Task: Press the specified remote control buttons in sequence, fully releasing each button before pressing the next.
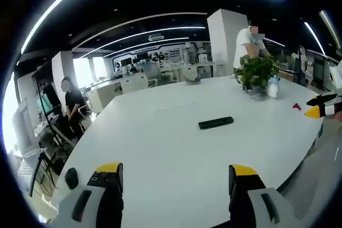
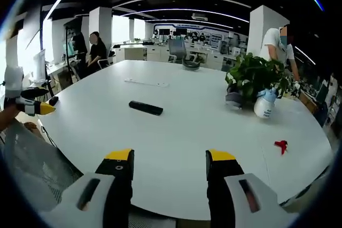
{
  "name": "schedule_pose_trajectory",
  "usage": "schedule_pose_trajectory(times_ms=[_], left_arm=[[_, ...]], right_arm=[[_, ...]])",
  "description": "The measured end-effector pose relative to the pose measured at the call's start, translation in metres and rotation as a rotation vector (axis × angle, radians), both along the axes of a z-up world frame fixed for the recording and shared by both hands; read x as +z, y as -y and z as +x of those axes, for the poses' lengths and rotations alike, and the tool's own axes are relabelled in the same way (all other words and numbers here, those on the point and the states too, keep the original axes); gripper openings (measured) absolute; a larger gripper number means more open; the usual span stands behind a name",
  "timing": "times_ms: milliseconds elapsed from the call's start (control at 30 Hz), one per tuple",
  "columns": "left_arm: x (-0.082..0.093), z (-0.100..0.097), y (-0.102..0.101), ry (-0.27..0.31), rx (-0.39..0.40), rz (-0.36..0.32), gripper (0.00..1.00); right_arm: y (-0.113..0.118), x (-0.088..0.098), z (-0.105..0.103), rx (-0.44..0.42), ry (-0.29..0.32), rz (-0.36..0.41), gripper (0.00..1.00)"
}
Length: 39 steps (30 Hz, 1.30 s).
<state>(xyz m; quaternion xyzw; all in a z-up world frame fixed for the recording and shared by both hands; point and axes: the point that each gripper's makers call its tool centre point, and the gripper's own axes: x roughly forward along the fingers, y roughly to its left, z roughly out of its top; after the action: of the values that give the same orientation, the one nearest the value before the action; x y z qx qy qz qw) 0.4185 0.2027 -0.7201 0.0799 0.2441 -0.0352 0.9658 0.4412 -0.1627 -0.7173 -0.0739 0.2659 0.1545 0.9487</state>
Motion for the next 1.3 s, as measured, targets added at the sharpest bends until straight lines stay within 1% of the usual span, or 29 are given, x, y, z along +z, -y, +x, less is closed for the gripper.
schedule_pose_trajectory(times_ms=[367,467,567,733,900,1100,1233,1300], left_arm=[[-0.001,-0.001,0.003,-0.012,-0.007,0.000,0.82],[-0.002,-0.001,0.004,-0.019,-0.009,-0.004,0.82],[-0.002,-0.001,0.006,-0.022,-0.015,-0.019,0.82],[-0.002,0.000,0.008,-0.024,-0.028,-0.018,0.82],[0.000,0.001,0.011,-0.022,-0.041,-0.030,0.80],[-0.001,0.001,0.013,-0.024,-0.054,-0.020,0.77],[0.002,0.001,0.014,-0.016,-0.062,-0.025,0.75],[0.002,0.001,0.015,-0.021,-0.067,-0.029,0.73]], right_arm=[[-0.003,-0.002,-0.001,0.017,-0.013,0.007,0.52],[-0.004,-0.001,-0.001,0.019,-0.008,0.007,0.52],[-0.004,-0.001,-0.001,0.019,-0.012,0.010,0.50],[-0.004,-0.002,-0.001,0.023,-0.018,0.022,0.45],[-0.006,-0.002,-0.001,0.032,-0.020,0.020,0.43],[-0.008,-0.001,-0.002,0.039,-0.022,0.043,0.36],[-0.012,0.000,-0.003,0.055,-0.021,0.047,0.36],[-0.013,0.000,-0.003,0.062,-0.020,0.044,0.36]])
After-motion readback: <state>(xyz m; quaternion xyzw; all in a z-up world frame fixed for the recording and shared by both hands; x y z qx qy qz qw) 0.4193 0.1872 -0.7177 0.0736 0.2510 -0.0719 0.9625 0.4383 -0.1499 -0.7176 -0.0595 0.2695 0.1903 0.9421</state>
